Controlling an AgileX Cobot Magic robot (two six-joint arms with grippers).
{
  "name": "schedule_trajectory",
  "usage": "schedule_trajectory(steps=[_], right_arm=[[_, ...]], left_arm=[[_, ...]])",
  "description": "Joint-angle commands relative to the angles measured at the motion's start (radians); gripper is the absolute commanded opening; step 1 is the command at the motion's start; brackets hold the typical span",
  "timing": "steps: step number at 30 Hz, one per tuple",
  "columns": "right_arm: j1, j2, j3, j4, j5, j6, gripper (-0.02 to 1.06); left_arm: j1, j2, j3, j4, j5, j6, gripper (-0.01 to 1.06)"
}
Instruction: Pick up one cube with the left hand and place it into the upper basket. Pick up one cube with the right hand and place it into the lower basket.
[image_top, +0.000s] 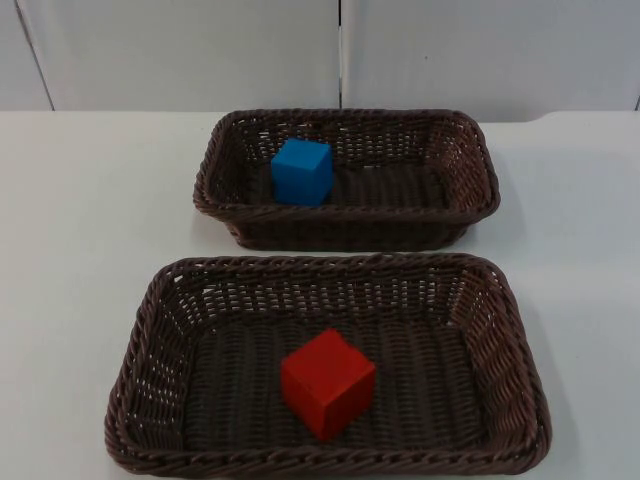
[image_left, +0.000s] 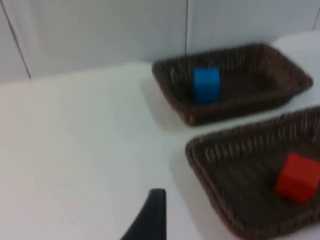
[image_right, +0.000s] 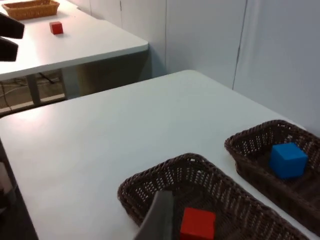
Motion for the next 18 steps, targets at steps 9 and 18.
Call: schedule_trajectory(steps=[9, 18], right_arm=[[0.0, -0.144, 0.001, -0.045, 0.165, 0.075, 0.78], [0.0, -0.287, 0.001, -0.17, 0.273, 0.242, 0.78]], left_arm=[[-0.003, -0.005, 0.014, 0.013, 0.03, -0.024, 0.89], [-0.003, -0.005, 0.014, 0.013, 0.03, -0.024, 0.89]])
